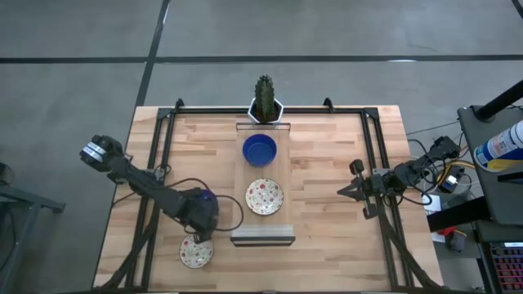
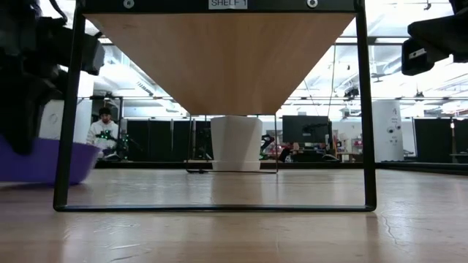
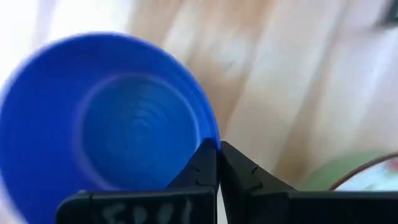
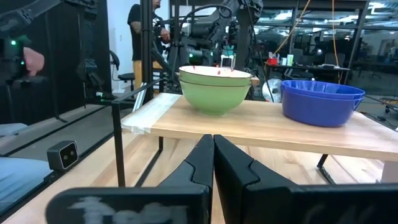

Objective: Pick & Place Mini bowls
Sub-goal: Stack the blue bowl on top of the blue bowls on the shelf

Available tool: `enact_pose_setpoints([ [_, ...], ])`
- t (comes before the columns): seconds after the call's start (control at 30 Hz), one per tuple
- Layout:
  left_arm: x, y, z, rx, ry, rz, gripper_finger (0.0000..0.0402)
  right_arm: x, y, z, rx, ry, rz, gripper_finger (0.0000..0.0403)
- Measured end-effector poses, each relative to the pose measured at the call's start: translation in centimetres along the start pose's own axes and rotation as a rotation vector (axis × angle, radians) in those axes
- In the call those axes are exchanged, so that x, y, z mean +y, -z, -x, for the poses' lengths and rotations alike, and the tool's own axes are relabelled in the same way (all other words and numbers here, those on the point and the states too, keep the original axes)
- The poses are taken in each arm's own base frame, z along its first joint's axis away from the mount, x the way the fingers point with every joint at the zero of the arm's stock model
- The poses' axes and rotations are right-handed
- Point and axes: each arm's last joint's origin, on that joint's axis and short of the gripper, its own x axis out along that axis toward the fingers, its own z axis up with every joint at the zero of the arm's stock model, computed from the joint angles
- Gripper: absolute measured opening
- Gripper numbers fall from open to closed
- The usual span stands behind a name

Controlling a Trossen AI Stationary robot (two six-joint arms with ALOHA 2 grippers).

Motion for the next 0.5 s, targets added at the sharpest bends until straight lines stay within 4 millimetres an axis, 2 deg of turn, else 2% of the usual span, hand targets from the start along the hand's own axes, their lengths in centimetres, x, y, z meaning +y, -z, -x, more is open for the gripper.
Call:
enact_pose_setpoints([
  [0.17, 0.5, -0.1, 2.2, 0.064, -0.146, -0.017, 0.0000, 0.0, 0.0, 0.0, 0.000, 0.000, 0.000, 0.0008],
  [0.5, 1.0, -1.2, 8.1, -0.006, -0.326, -0.073, 0.0000, 0.0, 0.0, 0.0, 0.000, 0.000, 0.000, 0.0008],
])
